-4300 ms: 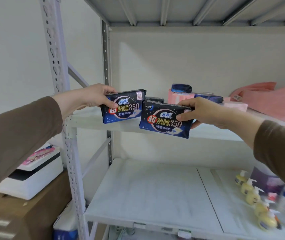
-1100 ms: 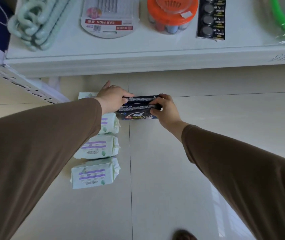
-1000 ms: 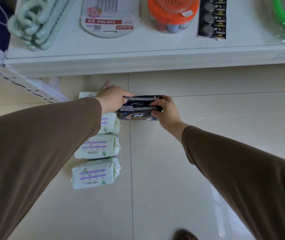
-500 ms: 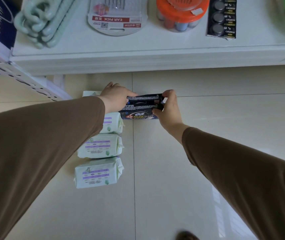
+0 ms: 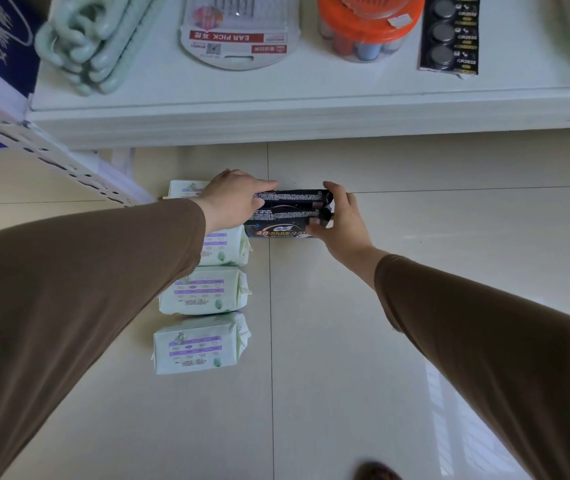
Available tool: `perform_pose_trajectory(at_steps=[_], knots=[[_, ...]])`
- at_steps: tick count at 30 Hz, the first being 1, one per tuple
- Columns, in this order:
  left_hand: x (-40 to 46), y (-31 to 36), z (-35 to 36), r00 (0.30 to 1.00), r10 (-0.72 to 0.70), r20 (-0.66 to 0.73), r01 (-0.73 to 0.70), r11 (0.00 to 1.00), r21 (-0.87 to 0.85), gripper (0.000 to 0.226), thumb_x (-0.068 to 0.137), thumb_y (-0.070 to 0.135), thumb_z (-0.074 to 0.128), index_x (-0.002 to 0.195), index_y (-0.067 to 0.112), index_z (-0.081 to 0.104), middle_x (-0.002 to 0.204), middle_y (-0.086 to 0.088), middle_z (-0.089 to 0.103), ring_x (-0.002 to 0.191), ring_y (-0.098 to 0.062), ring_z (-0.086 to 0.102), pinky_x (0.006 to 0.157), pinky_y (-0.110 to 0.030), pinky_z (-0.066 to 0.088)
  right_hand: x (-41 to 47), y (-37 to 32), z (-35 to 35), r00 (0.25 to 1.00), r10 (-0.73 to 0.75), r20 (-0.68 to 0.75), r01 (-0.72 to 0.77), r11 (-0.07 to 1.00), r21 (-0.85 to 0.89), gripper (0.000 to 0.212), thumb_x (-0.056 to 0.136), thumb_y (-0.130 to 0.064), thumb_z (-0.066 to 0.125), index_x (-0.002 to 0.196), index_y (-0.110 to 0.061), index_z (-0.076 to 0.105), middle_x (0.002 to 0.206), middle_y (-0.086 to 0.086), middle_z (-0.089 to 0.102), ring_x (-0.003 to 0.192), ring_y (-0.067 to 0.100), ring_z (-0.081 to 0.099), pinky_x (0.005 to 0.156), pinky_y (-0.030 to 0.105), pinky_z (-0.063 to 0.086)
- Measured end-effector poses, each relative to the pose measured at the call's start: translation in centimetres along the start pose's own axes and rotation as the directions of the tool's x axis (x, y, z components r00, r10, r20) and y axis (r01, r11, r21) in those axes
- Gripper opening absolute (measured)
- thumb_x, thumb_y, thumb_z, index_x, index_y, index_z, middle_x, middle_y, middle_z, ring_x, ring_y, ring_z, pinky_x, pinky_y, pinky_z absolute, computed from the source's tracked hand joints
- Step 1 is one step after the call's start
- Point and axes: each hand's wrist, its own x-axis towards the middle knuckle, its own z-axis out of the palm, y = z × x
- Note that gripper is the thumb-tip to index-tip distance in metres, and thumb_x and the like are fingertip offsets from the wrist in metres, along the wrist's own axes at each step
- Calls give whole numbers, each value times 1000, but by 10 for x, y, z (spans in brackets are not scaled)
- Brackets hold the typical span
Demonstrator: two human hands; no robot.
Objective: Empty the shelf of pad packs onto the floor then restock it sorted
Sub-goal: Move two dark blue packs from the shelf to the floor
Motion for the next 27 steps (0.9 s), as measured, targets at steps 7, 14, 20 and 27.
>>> perform_pose_trajectory(at_steps=[7, 14, 20, 27], knots=[[-3, 3, -2, 1000, 8, -1, -8, 1000, -2, 45, 104, 23, 44, 148, 32, 42, 137, -10, 57, 129, -32, 43, 107, -37, 34, 1, -1, -5, 1000, 3, 11, -4, 999, 44, 83, 84, -11, 72, 152, -27, 28, 142, -1, 37, 114, 14, 53, 86, 23, 40], [-6, 6, -4, 1000, 15, -8, -15, 1000, 6, 46, 104, 22, 42, 149, 29, 41, 145, -7, 51, 132, -30, 40, 110, -36, 30, 0, 0, -8, 1000, 3, 30, -5, 999, 41, 85, 82, -14, 75, 151, -29, 28, 145, -2, 36, 117, 17, 55, 84, 26, 42], [-7, 5, -2, 999, 32, 6, -32, 999, 15, 45, 103, 19, 45, 146, 32, 46, 144, -5, 52, 132, -30, 41, 110, -37, 31, -2, 0, -8, 999, 1, 43, 0, 1000, -7, 72, 86, -15, 70, 148, -27, 36, 142, 0, 40, 108, 13, 52, 87, 25, 43], [-6, 2, 9, 1000, 24, -20, -23, 999, 40, 47, 98, 13, 51, 140, 37, 52, 135, -3, 60, 125, -27, 46, 107, -37, 32, -4, 1, -3, 999, 25, 32, -24, 999, -32, 58, 86, -12, 65, 139, -27, 46, 135, 0, 46, 101, 17, 53, 87, 29, 46]])
